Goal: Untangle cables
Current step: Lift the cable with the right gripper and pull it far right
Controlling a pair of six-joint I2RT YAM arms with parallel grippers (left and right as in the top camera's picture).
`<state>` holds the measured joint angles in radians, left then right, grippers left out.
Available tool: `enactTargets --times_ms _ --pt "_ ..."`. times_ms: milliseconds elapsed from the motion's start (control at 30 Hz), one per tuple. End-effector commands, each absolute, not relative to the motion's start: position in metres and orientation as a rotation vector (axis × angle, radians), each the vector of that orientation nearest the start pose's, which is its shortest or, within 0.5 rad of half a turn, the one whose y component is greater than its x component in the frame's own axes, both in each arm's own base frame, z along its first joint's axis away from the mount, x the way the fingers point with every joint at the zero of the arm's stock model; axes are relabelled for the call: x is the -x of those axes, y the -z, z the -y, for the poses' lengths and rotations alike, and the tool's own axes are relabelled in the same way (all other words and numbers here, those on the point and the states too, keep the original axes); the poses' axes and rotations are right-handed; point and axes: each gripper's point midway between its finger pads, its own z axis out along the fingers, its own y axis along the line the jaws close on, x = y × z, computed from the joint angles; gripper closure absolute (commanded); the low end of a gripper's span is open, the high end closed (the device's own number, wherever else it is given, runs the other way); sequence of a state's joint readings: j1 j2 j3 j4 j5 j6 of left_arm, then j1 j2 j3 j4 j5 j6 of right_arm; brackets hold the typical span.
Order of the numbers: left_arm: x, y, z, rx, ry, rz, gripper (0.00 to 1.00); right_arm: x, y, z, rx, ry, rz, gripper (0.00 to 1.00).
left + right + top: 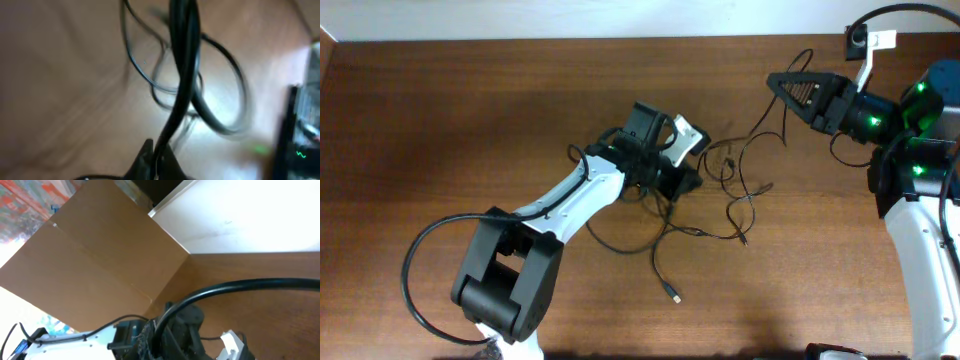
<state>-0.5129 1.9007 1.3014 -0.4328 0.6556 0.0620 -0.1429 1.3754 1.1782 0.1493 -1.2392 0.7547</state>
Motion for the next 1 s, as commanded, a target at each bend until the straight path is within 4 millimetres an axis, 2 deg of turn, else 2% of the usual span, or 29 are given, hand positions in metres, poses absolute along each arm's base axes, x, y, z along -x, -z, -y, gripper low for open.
enactTargets --times_ms 0,33,100,167,200,267,333,400,500,533,600,667,767,833,933,967 --pt "-0.312 -0.158 0.296 -0.975 1.149 -2.377 1.0 -0.366 -0.382 -0.112 0.307 -1.425 -1.758 0.96" --pt "-0.302 -0.176 0.289 -1.006 1.147 -2.344 1.0 -0.367 -0.382 -0.111 0.299 -1.419 -1.757 0.96" --pt "-0.275 -0.227 0.275 -1.069 1.109 -2.228 1.0 -0.368 -0.382 -0.11 0.292 -1.414 -1.757 0.96" --pt "-0.26 -0.263 0.266 -1.075 1.078 -2.128 1.0 -0.371 -0.382 -0.109 0.275 -1.401 -1.757 0.96" --pt "-0.251 -0.289 0.256 -1.066 1.008 -2.058 1.0 -0.374 -0.382 -0.107 0.256 -1.387 -1.756 0.96" --pt "-0.247 -0.304 0.241 -1.033 0.9 -2.035 1.0 -0.381 -0.38 -0.102 0.188 -1.363 -1.765 0.96" --pt "-0.247 -0.307 0.219 -0.972 0.739 -2.068 1.0 -0.393 -0.373 -0.087 0.027 -1.347 -1.797 0.96" --pt "-0.244 -0.298 0.203 -0.937 0.641 -2.14 1.0 -0.41 -0.354 -0.052 -0.246 -1.276 -1.842 0.96" --pt "-0.237 -0.288 0.198 -0.943 0.641 -2.202 1.0 -0.421 -0.31 0.003 -0.615 -1.094 -1.911 0.96" --pt "-0.235 -0.283 0.195 -0.939 0.623 -2.229 1.0 -0.417 -0.281 0.036 -0.815 -0.97 -1.95 0.96" --pt "-0.237 -0.278 0.187 -0.922 0.567 -2.26 1.0 -0.4 -0.242 0.076 -1.073 -0.816 -1.997 0.96" --pt "-0.239 -0.277 0.185 -0.913 0.541 -2.267 1.0 -0.382 -0.216 0.108 -1.26 -0.679 -2.011 0.96" --pt "-0.249 -0.273 0.171 -0.83 0.437 -2.308 1.0 -0.36 -0.198 0.142 -1.42 -0.531 -1.991 0.96" --pt "-0.258 -0.271 0.159 -0.711 0.366 -2.351 1.0 -0.354 -0.196 0.151 -1.455 -0.503 -1.978 0.96" --pt "-0.27 -0.266 0.127 -0.445 0.184 -2.43 1.0 -0.349 -0.193 0.163 -1.485 -0.42 -1.96 0.96" --pt "-0.27 -0.262 0.113 -0.357 0.108 -2.458 1.0 -0.341 -0.189 0.176 -1.526 -0.305 -1.943 0.96"
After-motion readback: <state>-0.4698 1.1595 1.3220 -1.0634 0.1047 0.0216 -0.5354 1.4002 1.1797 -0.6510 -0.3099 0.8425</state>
